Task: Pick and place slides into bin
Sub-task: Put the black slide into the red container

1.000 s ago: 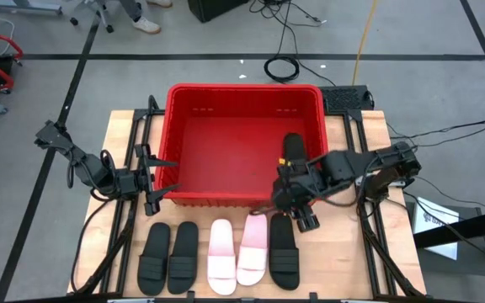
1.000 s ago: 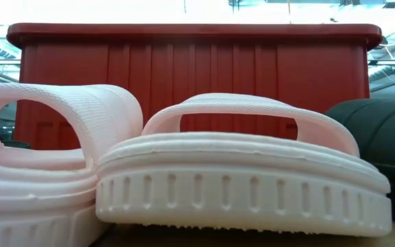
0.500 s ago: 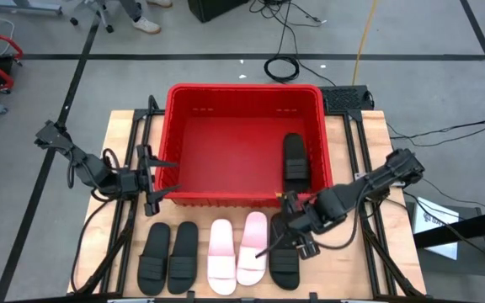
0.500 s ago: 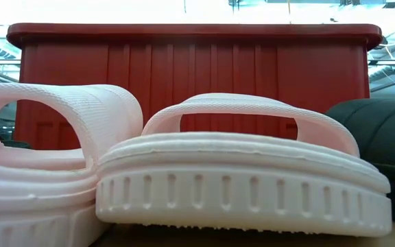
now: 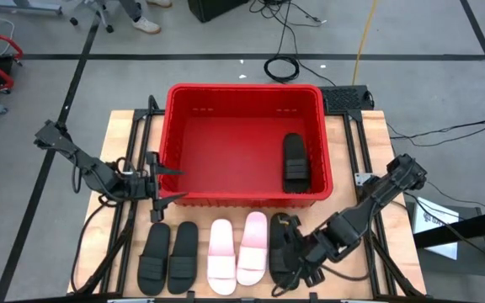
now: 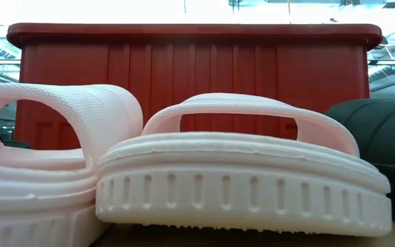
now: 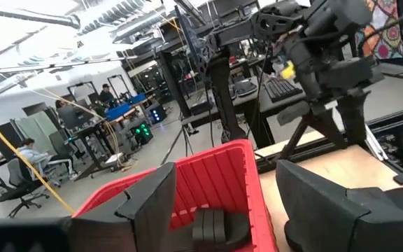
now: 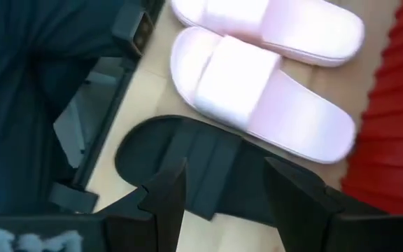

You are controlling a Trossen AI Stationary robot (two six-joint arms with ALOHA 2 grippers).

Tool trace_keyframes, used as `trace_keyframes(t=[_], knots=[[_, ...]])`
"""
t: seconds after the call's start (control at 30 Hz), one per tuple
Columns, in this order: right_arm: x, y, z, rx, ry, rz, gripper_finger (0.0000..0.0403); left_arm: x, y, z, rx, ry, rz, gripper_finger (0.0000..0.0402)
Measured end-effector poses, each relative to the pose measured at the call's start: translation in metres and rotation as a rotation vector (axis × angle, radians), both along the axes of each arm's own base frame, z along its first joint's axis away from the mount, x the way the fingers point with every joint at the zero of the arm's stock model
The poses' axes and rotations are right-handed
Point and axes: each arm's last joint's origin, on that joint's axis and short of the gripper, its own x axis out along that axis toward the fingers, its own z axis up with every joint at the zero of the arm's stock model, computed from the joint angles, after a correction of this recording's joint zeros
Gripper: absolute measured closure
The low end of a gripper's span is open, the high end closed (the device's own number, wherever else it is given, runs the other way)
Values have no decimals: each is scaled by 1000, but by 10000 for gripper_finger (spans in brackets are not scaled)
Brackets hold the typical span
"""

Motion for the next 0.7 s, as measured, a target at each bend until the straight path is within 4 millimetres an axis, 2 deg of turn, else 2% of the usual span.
trace_keyframes(t=[0.3, 0.57, 0.7], knots=[[6, 35, -37, -42, 39, 40, 227, -1, -5, 1, -42, -14, -35, 149], [9, 56, -70, -92, 85, 33, 227, -4, -10, 1, -70, -13, -77, 149], [12, 65, -76, -104, 72, 45, 227, -6, -12, 1, -85, -12, -94, 149]])
